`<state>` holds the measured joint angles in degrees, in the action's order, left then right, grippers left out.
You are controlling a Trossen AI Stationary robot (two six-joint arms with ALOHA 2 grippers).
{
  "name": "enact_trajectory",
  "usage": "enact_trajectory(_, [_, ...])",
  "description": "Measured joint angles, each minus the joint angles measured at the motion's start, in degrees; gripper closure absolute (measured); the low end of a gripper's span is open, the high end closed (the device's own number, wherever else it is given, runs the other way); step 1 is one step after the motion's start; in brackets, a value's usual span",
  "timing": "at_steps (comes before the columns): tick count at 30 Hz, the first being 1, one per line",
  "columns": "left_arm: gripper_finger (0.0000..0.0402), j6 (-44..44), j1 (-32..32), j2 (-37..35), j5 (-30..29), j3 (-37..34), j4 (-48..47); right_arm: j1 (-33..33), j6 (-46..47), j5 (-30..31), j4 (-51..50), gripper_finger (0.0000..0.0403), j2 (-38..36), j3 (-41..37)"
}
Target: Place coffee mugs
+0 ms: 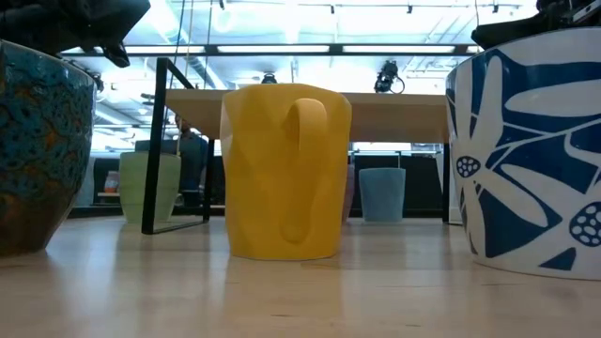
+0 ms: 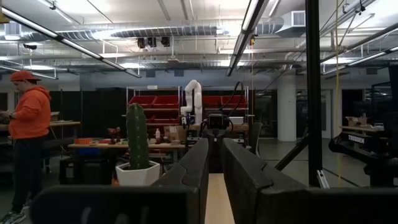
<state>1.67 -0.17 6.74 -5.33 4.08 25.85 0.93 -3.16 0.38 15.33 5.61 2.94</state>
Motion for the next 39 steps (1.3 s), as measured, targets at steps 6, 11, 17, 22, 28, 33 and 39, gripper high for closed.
enact_trajectory(6, [0.0349,0.0,0.0,-0.02,0.01,0.01,0.01,0.02,0.01,-0.02,-0.01,0.0357,0.0,0.0])
enact_trajectory(11, [0.0349,0.0,0.01,-0.01,0.01,0.02,0.01,0.02,0.02,-0.02,0.0,0.0357,0.0,0.0])
enact_trajectory(17, [0.0349,0.0,0.0,-0.02,0.01,0.02,0.0,0.01,0.01,0.0,0.0,0.0357,0.0,0.0])
enact_trajectory(22, [0.0349,0.0,-0.01,0.0,0.01,0.02,0.01,0.01,0.01,-0.01,-0.02,0.0357,0.0,0.0])
enact_trajectory(28, [0.0349,0.0,0.01,-0.02,0.0,0.02,0.01,-0.15,-0.56,7.93,8.05,0.0357,0.01,0.0])
enact_trajectory(33, [0.0349,0.24,0.01,0.0,0.0,0.02,0.08,-0.44,11.21,17.34,21.07,0.0357,-0.02,0.02])
enact_trajectory(39, [0.0349,-14.02,-0.02,-0.03,-0.3,0.06,7.62,-0.46,25.4,27.68,27.4,0.0357,-0.02,0.02])
